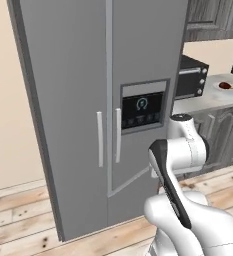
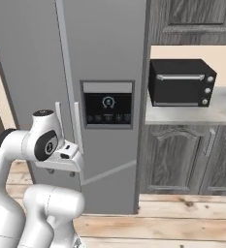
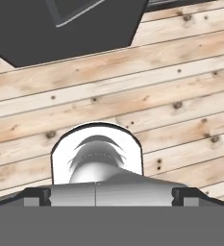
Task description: Place one of the steaks on the plate and the other in the bowl. Then place the bowl in the fridge.
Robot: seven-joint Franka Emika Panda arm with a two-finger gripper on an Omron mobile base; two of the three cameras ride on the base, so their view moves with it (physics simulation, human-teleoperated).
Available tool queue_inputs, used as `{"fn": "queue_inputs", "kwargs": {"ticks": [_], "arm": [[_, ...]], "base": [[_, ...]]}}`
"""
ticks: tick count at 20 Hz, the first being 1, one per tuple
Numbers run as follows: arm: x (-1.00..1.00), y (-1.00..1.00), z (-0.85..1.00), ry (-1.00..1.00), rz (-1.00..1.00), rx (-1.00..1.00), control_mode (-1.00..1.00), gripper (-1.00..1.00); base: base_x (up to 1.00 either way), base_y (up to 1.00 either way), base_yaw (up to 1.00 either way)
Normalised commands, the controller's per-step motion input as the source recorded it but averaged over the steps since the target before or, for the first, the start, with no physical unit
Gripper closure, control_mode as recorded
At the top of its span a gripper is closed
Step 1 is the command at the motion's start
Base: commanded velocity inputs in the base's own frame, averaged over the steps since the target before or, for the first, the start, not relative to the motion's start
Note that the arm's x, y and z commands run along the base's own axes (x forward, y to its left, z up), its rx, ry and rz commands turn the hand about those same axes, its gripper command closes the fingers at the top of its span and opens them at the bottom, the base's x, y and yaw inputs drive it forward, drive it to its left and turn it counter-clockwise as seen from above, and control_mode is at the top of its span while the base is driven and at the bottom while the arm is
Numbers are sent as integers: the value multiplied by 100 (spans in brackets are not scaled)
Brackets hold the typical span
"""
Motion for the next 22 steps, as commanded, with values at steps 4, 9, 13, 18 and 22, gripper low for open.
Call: {"fn": "queue_inputs", "kwargs": {"ticks": [4,9,13,18,22], "arm": [[0,0,0,0,0,0,100,-100],[0,0,0,0,0,0,100,-100],[0,0,0,0,0,0,100,-100],[0,0,0,0,0,0,100,-100],[0,0,0,0,0,0,100,-100]], "base": [[17,11,7],[23,4,32],[8,42,9],[15,42,1],[34,2,2]]}}
